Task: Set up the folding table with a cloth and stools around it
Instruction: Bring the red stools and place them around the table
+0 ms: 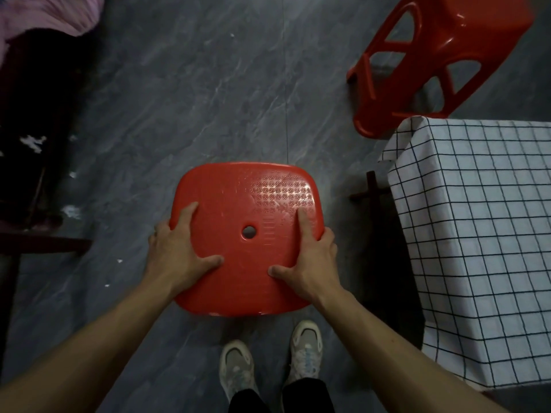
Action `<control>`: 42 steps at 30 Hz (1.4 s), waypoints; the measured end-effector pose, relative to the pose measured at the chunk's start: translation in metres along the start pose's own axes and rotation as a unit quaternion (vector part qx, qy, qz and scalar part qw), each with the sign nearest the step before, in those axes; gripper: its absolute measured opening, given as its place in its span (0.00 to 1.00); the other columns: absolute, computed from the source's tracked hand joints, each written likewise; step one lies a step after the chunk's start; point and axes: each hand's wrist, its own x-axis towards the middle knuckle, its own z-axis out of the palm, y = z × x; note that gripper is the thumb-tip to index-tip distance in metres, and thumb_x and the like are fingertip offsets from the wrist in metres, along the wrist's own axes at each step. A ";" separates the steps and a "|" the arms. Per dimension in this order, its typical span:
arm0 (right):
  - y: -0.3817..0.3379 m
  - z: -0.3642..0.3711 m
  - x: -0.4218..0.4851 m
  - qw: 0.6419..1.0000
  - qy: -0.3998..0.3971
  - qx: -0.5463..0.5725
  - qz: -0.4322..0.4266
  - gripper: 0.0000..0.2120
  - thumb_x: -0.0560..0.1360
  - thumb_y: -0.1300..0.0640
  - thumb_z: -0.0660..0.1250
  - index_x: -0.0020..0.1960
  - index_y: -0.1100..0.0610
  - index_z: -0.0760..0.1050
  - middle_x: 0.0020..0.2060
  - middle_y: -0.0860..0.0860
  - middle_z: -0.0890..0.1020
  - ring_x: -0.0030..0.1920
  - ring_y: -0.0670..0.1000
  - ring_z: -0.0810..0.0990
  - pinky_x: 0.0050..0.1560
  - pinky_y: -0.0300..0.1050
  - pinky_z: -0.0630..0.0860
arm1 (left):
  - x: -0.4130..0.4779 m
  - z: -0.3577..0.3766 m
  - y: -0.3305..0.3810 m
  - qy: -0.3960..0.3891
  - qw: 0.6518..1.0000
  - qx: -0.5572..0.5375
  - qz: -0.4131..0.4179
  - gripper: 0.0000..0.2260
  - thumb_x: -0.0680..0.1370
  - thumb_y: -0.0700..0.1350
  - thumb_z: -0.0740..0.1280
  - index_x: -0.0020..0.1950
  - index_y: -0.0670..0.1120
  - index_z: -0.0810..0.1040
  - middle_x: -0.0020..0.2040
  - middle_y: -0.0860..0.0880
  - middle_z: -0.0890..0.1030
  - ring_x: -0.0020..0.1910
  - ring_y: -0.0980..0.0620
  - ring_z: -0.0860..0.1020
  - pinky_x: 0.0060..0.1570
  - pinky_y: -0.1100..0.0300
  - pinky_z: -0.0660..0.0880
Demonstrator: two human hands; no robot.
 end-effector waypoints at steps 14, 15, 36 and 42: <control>-0.014 0.002 -0.004 1.000 -0.003 -0.023 0.006 0.61 0.59 0.44 0.83 0.76 0.35 0.41 0.70 0.55 0.55 0.71 0.61 0.62 0.68 0.63 0.67 | -0.009 0.008 -0.027 0.042 0.999 -0.033 -0.011 0.53 0.62 0.63 0.78 0.78 0.64 0.48 0.67 0.40 0.70 0.65 0.39 0.70 0.65 0.46 0.67; -0.013 0.003 -0.004 1.000 -0.001 -0.021 0.004 0.61 0.59 0.44 0.83 0.76 0.35 0.42 0.70 0.55 0.56 0.71 0.61 0.61 0.68 0.63 0.67 | -0.010 0.010 -0.028 0.047 0.998 -0.038 -0.013 0.53 0.62 0.62 0.78 0.78 0.64 0.48 0.67 0.40 0.70 0.66 0.40 0.69 0.65 0.46 0.67; -0.032 0.032 -0.023 1.000 -0.011 0.003 -0.010 0.59 0.62 0.47 0.82 0.77 0.36 0.43 0.69 0.55 0.57 0.70 0.59 0.63 0.67 0.61 0.70 | -0.007 -0.016 -0.066 0.018 1.000 -0.010 0.001 0.55 0.62 0.59 0.79 0.78 0.62 0.46 0.70 0.41 0.66 0.69 0.41 0.66 0.67 0.44 0.68; -0.023 0.021 -0.017 0.999 -0.023 -0.033 -0.017 0.59 0.61 0.46 0.83 0.76 0.35 0.44 0.70 0.56 0.58 0.69 0.59 0.65 0.67 0.61 0.71 | -0.029 -0.003 -0.069 0.035 0.999 -0.032 -0.001 0.55 0.63 0.58 0.79 0.78 0.62 0.46 0.69 0.41 0.66 0.67 0.42 0.67 0.66 0.45 0.67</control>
